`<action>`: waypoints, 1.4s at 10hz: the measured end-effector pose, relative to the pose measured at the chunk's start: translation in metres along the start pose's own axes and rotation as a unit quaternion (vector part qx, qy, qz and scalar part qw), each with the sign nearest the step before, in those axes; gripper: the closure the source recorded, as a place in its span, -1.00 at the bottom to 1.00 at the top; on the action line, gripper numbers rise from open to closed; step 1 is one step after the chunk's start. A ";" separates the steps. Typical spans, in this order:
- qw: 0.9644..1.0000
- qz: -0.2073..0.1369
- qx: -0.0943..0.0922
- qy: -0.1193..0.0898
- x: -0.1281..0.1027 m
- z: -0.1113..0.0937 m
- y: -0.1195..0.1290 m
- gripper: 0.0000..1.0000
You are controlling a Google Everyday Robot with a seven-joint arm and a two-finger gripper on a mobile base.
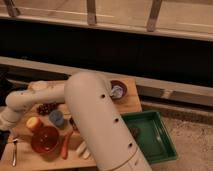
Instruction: Place fork in metal cup
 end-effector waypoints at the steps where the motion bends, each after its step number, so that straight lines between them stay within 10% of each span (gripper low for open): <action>1: 1.000 0.001 0.001 0.000 -0.001 0.000 -0.002 -0.60; 14: 1.000 0.002 0.006 -0.016 -0.011 -0.013 -0.036 -0.60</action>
